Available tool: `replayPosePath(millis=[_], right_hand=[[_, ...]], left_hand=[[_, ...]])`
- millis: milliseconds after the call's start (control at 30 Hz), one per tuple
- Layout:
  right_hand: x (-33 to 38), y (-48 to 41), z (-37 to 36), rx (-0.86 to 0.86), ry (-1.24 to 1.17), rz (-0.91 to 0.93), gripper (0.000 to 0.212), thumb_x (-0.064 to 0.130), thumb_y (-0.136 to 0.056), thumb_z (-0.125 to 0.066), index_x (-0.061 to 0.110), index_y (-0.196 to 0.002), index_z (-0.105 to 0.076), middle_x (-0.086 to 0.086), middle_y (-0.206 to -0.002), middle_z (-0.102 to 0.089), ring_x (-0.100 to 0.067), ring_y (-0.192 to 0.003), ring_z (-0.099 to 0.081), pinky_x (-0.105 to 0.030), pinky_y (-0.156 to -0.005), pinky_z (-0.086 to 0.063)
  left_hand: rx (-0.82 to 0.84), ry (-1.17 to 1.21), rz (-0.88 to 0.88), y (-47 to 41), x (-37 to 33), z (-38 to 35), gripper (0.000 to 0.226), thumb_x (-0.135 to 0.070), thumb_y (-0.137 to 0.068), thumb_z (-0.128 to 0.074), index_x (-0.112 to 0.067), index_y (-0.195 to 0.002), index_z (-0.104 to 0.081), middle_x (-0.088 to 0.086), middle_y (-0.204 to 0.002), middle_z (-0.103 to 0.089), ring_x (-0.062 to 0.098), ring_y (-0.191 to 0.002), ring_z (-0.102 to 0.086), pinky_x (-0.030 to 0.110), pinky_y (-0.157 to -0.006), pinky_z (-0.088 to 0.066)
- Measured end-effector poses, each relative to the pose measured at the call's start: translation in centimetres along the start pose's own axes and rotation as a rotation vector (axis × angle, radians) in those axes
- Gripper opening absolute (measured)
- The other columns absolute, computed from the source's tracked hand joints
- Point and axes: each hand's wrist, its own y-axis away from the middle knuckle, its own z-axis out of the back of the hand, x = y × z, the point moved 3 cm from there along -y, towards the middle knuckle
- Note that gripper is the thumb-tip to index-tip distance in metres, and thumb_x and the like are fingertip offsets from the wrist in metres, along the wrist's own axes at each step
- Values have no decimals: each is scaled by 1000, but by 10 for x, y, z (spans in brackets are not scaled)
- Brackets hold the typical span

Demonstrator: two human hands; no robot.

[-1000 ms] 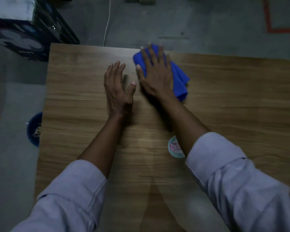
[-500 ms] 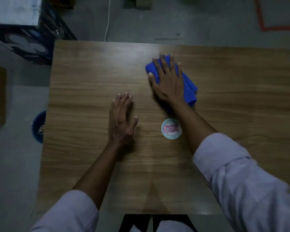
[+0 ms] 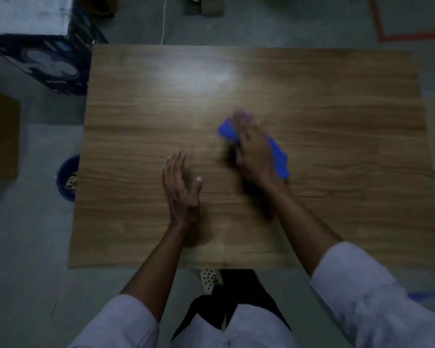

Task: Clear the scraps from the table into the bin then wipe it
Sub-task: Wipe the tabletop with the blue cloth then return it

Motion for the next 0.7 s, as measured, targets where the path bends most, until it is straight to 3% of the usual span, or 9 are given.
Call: replayPosePath(millis=[67, 167, 267, 400, 467, 567, 633, 700], right_hand=[[-17, -31, -2, 4, 44, -228, 60, 31, -105, -30, 8, -160, -31, -17, -167, -25, -39, -156, -17, -51, -127, -12], [10, -35, -33, 50, 111, -151, 58, 34, -107, -28, 7, -159, -32, -13, -168, -25, -39, -157, -12, -47, -128, -4], [55, -7, -55, 77, 77, 111, 56, 32, -106, -31, 3, -150, -48, -15, -158, -44, -42, -151, -30, -50, -125, -18], [92, 73, -64, 174, -99, 275, 50, 23, -98, -45, -4, -136, -61, -22, -142, -59, -48, -134, -52, -45, -117, -27], [104, 116, -48, 263, -245, 262, 47, 15, -95, -50, -8, -134, -61, -26, -140, -59, -47, -133, -53, -48, -115, -35], [92, 133, -16, 202, -329, 155, 48, 7, -90, -54, -6, -135, -61, -26, -139, -60, -43, -132, -56, -55, -110, -45], [75, 124, 4, 70, -311, 139, 52, 25, -99, -50, 6, -147, -54, -16, -151, -52, -36, -142, -47, -58, -113, -41], [65, 117, 11, 99, -100, 69, 76, 70, -96, -39, 29, -161, -32, -3, -168, -27, -29, -157, -20, -68, -120, -22]], left_hand=[[-18, -9, 15, 15, 5, 1, 64, -35, -92, -52, -3, -147, -47, 12, -156, -43, 29, -149, -31, 58, -120, -23], [-42, -9, -7, 34, 12, 4, 63, -35, -92, -52, -3, -146, -48, 13, -155, -44, 29, -148, -32, 55, -122, -23], [-34, -7, -3, 47, 12, 7, 65, -37, -93, -53, -1, -146, -47, 14, -155, -43, 30, -148, -33, 47, -123, -22], [11, -52, 40, 65, 16, 22, 62, -40, -95, -48, -2, -144, -51, 14, -153, -48, 31, -146, -37, 55, -120, -24], [53, -93, 8, 78, 13, 31, 56, -39, -97, -45, -5, -141, -56, 10, -150, -53, 30, -145, -39, 57, -120, -23], [67, -148, -123, 100, -5, 37, 49, -34, -102, -44, -8, -142, -56, 7, -150, -54, 28, -145, -40, 51, -123, -21], [19, -166, -162, 108, -13, 36, 48, -28, -103, -44, -6, -144, -53, 7, -151, -53, 28, -145, -40, 46, -124, -21], [-44, -178, -122, 113, -13, 35, 47, -28, -103, -43, -7, -143, -55, 7, -150, -54, 28, -145, -42, 48, -122, -24]])
